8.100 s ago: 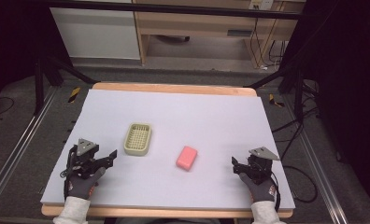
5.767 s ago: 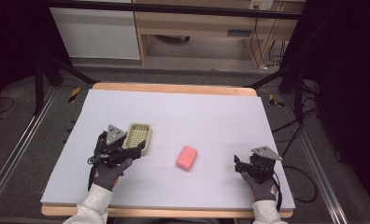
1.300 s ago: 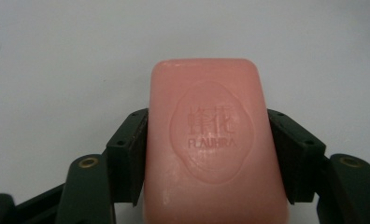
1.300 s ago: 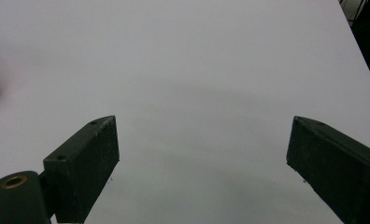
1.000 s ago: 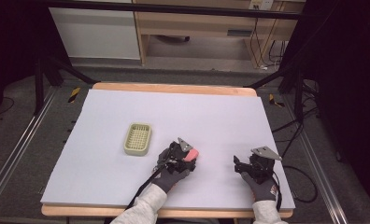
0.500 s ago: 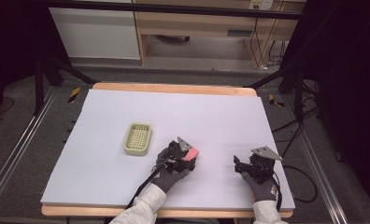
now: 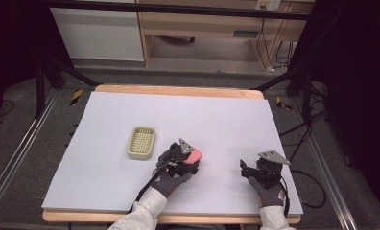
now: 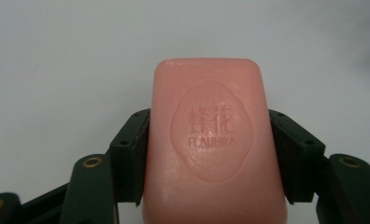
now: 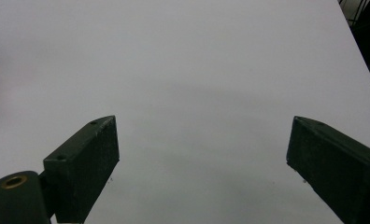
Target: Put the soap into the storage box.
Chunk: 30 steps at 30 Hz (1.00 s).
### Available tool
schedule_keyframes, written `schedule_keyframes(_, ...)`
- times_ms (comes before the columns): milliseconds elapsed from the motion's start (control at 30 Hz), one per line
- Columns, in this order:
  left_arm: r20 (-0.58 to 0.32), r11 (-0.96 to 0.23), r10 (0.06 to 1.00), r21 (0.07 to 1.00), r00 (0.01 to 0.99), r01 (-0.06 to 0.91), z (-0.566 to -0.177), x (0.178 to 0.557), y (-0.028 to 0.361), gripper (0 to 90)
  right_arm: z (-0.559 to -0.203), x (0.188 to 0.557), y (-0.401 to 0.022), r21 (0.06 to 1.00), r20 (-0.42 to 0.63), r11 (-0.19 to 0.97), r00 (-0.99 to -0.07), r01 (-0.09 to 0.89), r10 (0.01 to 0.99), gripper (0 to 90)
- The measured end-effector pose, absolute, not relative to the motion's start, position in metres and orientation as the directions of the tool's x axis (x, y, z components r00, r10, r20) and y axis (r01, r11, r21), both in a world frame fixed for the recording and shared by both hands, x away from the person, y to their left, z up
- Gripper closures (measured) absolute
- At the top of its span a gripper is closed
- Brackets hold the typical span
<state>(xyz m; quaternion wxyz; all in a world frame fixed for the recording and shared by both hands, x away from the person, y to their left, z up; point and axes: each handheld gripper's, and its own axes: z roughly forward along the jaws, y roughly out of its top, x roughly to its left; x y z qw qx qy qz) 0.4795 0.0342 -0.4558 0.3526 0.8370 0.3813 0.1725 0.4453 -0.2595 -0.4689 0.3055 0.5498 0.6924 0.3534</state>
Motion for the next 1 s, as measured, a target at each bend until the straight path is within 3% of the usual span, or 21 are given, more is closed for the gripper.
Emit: schedule_keyframes(1000, 0.029, -0.427, 0.779, 0.756, 0.626, 0.497, -0.418, 0.472, 0.073, 37.0, -0.469, 0.445, -0.259, 0.828, -0.040, 0.147, -0.205, 0.541, 0.978, 9.5)
